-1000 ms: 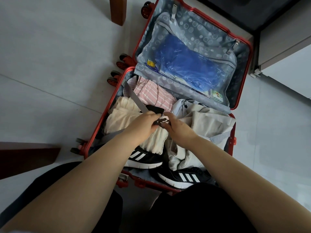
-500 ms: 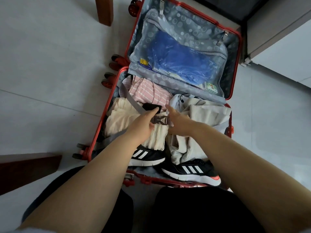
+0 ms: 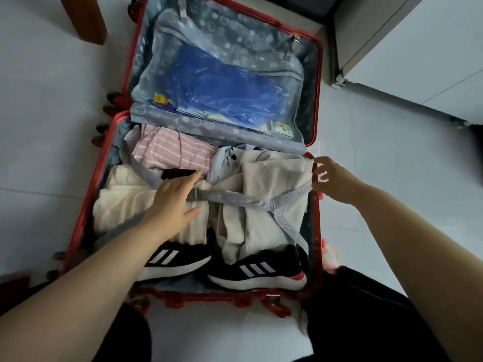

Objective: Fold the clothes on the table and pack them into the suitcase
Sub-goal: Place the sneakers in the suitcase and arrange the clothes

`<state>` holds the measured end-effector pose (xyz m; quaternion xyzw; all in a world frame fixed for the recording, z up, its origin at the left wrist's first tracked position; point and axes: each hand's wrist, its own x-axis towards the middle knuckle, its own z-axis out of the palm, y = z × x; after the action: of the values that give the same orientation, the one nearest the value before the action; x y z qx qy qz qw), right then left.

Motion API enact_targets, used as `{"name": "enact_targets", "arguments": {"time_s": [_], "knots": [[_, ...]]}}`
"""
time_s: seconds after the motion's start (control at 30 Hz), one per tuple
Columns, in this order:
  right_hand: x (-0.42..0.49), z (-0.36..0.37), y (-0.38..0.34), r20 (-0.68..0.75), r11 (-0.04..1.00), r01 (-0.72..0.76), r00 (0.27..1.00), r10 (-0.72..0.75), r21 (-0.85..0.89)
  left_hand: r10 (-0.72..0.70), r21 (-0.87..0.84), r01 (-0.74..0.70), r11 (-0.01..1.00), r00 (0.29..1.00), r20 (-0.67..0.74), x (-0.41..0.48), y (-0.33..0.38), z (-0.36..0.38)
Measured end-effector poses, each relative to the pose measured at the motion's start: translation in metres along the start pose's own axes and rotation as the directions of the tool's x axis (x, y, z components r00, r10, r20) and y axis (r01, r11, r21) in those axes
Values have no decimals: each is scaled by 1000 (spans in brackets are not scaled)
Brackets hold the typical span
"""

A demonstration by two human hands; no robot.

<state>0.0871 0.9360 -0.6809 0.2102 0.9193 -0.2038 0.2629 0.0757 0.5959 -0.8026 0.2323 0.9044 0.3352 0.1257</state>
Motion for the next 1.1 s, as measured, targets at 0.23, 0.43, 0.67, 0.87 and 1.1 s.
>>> {"name": "enact_targets", "arguments": {"time_s": [0.23, 0.43, 0.67, 0.87, 1.1], "knots": [[119, -42, 83, -89, 978, -91, 990, 109, 188, 32, 81, -24, 996, 995, -99, 72, 59, 50], [249, -85, 88, -183, 952, -90, 972, 147, 291, -222, 193, 218, 957, 975, 1, 151, 89, 93], [352, -93, 88, 57, 814, -70, 997, 46, 577, -533, 303, 533, 790, 841, -92, 176, 116, 102], [323, -67, 100, -78, 852, 60, 997, -23, 521, -628, 264, 642, 720, 765, -146, 158, 167, 93], [265, -99, 78, -386, 688, 448, 886, -256, 572, -116, 449, 492, 746, 760, -640, 233, 217, -100]]}}
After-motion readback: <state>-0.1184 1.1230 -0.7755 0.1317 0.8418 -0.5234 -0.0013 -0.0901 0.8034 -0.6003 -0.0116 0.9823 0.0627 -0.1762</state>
